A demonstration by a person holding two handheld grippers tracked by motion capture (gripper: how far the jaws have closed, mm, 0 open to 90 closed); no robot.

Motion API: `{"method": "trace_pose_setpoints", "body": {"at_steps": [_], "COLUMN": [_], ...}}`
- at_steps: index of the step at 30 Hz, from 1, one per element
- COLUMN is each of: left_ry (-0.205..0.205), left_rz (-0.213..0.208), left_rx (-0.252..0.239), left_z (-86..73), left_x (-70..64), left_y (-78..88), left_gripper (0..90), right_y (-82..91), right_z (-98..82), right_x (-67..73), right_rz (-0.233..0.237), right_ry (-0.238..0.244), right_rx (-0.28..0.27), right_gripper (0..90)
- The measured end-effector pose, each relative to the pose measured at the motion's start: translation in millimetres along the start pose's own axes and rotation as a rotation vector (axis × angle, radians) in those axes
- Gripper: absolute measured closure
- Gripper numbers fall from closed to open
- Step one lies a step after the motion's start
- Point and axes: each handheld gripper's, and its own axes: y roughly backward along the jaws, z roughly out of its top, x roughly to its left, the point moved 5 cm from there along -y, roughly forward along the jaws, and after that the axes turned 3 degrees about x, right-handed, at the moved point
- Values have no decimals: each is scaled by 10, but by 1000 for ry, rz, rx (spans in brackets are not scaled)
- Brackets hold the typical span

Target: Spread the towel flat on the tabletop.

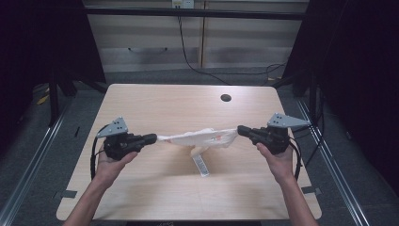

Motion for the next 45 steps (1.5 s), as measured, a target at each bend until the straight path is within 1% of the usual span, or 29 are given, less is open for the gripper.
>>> {"method": "trace_pose_setpoints", "body": {"at_steps": [1, 2, 3, 4, 5, 6, 7, 11, 16, 20, 22, 23, 27, 30, 31, 34, 37, 38, 40, 41, 42, 43, 44, 45], "left_ry": [1, -5, -5, -8, -8, -14, -17, -9, -25, -19, -7, -7, -15, -20, -20, -39, -44, -49, -67, -67, -71, -77, -84, -90], "left_rz": [-3, 5, 5, 18, 18, 30, 35, 45, 62, 65, 61, 60, 67, 65, 65, 59, 55, 51, 50, 50, 49, 55, 72, 70], "left_rx": [-26, -38, -38, -62, -62, -68, -83, -127, -141, -139, -146, -151, -142, -151, -151, -151, -156, -156, -148, -148, -146, -150, -160, -168], "left_z": [85, 135, 135, 254, 254, 318, 397, 527, 621, 654, 684, 706, 778, 808, 808, 833, 849, 852, 866, 866, 890, 908, 928, 944], "left_x": [10, 22, 22, 49, 49, 63, 76, 109, 115, 138, 147, 152, 161, 131, 131, 76, 45, 21, -41, -41, -91, -122, -161, -207], "left_y": [42, 68, 68, 127, 127, 158, 200, 300, 377, 366, 362, 360, 350, 382, 382, 469, 521, 536, 570, 570, 604, 631, 663, 695], "left_gripper": [875, 875, 875, 875, 875, 875, 875, 875, 874, 874, 874, 875, 874, 874, 874, 874, 875, 875, 875, 875, 875, 875, 875, 875], "right_y": [11, 22, 22, 29, 29, 29, 22, 30, 71, 43, 37, 38, 41, 53, 66, 124, 193, 217, 262, 262, 318, 338, 371, 404], "right_z": [59, 130, 130, 238, 238, 277, 389, 556, 739, 821, 865, 885, 941, 945, 946, 958, 977, 981, 983, 983, 987, 993, 999, 1007], "right_x": [-3, -6, -6, -15, -15, -18, -16, 7, 39, -4, -21, -27, -48, -57, -43, 33, 87, 106, 149, 149, 202, 221, 248, 289], "right_rz": [-4, -8, -8, -8, -8, -12, -11, -14, -3, -1, 5, 4, -3, -9, -5, 10, 18, 21, 18, 18, 11, 9, 8, 22], "right_ry": [7, 10, 10, 15, 15, 19, 30, 52, 65, 49, 38, 40, 37, 32, 34, 45, 55, 52, 66, 66, 74, 74, 70, 66], "right_rx": [-8, -18, -18, -34, -34, -37, -44, -60, -91, -101, -113, -114, -112, -113, -116, -118, -124, -127, -120, -120, -116, -119, -121, -128], "right_gripper": [900, 900, 900, 900, 900, 900, 900, 900, 900, 900, 900, 900, 900, 900, 900, 900, 900, 900, 900, 900, 900, 900, 900, 900]}}
